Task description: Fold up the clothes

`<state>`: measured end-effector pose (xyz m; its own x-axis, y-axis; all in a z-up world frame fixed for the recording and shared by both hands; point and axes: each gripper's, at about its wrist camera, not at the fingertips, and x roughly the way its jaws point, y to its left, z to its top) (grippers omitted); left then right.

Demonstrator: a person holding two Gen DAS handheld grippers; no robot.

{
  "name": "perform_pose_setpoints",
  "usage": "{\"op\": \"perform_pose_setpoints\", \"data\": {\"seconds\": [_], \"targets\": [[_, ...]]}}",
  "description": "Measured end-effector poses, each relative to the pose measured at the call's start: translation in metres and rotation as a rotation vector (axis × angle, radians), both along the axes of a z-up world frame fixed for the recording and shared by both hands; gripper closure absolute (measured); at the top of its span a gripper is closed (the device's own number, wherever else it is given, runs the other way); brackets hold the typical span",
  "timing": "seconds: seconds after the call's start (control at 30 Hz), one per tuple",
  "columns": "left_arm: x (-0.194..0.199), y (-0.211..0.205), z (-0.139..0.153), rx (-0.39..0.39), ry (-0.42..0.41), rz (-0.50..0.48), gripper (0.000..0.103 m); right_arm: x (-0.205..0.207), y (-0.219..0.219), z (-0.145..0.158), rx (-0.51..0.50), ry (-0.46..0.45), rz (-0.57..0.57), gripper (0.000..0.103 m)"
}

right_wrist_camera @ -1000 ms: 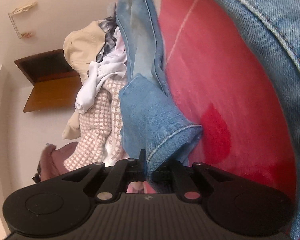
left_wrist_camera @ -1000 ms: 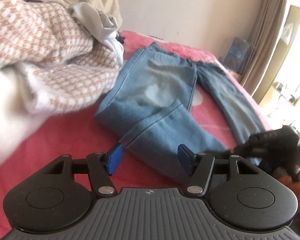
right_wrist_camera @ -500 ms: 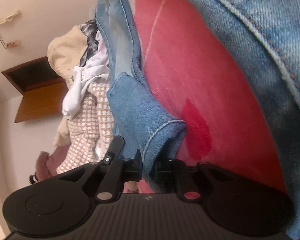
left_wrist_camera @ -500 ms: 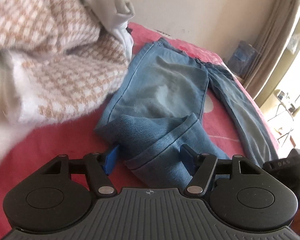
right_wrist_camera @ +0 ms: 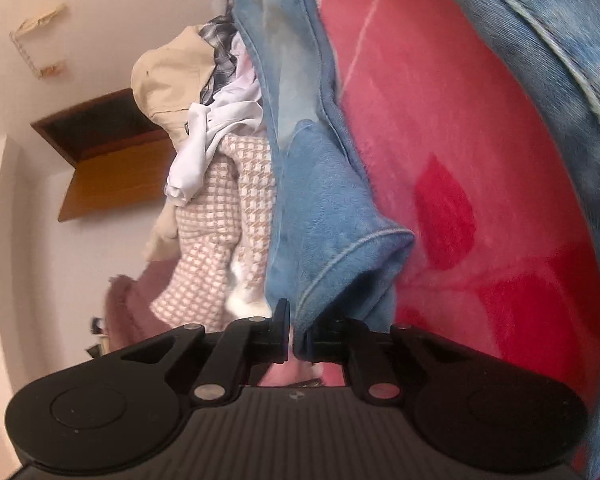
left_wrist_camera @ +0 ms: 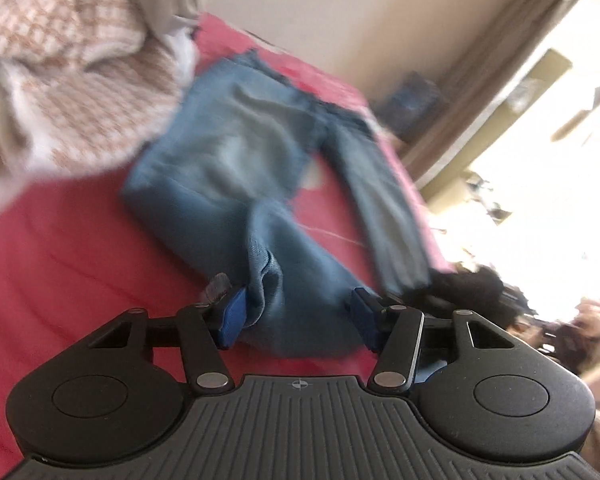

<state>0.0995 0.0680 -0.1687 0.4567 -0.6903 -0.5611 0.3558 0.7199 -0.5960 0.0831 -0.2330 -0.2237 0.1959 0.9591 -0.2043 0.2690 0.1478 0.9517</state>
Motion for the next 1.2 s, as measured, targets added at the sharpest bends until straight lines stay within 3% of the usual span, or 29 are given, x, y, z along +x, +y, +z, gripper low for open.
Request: {"op": "perform_pose_setpoints", "data": {"seconds": [0.03,0.1,0.2,0.3,0.47,0.77,0.93,1.2], "targets": [[-0.004,0.0,0.0,-0.012,0.006,-0.017,0.046,0.0,-0.002,-0.002,-0.004,0.014,0.0,0.093],[-0.011,-0.001,-0.005,0.029,-0.002,-0.006,0.043,0.0,-0.006,-0.006,-0.037,0.029,-0.01,0.092],[-0.014,-0.001,-0.017,0.099,0.012,0.036,0.043,-0.005,-0.009,-0.011,-0.083,0.031,-0.023,0.082],[-0.011,0.001,-0.024,0.123,0.022,0.068,0.043,-0.01,-0.006,-0.005,-0.13,-0.026,-0.011,0.075],[-0.008,-0.001,-0.023,0.17,-0.02,0.108,0.043,-0.015,0.003,0.004,-0.226,-0.13,0.018,0.075],[-0.042,-0.003,-0.006,0.328,-0.132,0.079,0.039,-0.033,0.008,0.017,-0.315,-0.28,0.009,0.067],[-0.038,-0.006,-0.001,0.361,-0.189,0.093,0.034,-0.034,0.013,0.02,-0.347,-0.327,0.022,0.067],[0.0,-0.022,-0.023,0.363,-0.173,0.087,0.035,-0.035,0.02,0.022,-0.388,-0.393,0.038,0.067]]}}
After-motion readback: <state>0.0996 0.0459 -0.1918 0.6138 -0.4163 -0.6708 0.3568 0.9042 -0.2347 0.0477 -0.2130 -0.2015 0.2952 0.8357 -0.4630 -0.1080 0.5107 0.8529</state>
